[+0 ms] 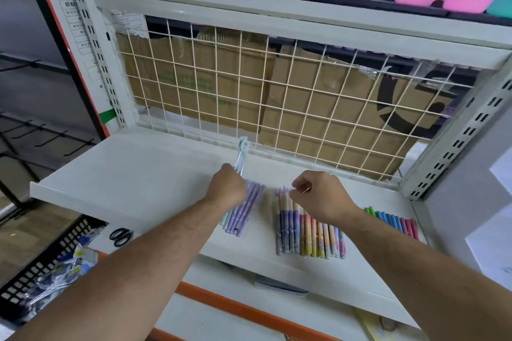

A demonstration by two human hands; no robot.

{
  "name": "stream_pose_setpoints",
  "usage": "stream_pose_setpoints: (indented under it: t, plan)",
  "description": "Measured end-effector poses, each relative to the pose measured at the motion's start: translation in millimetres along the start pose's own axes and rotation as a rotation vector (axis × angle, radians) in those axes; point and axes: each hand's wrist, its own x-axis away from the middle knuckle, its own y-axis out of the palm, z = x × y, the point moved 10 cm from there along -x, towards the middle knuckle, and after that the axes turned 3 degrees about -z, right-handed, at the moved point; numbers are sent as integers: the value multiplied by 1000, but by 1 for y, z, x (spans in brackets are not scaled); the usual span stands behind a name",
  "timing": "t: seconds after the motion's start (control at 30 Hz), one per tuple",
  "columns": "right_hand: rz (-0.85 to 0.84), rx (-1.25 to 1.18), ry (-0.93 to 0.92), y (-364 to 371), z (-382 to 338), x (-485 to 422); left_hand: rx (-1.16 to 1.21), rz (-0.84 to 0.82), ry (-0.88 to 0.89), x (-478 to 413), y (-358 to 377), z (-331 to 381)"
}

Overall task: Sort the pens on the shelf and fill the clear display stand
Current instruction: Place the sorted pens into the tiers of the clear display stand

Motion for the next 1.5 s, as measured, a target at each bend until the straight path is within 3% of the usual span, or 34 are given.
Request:
stream_pose_setpoints:
  t: [0.23,0.47,0.73,1.0,1.37,1.5]
  plan:
    - [97,-183,36,-41,9,27,602,-290,74,53,64,69]
    - [247,-332,103,-99,44,60,658,-514,257,102,115,145]
    - [374,-449,150,-173,114,103,669,-643,408,159,178,236]
    - [394,-479,72,-267,183,140,821,-654,444,215,241,340]
    - [306,-481,-47,-355,231,152,712,-500,536,236,276,432]
    - [345,-452,-62,-376,229,149,676,-440,547,225,270,445]
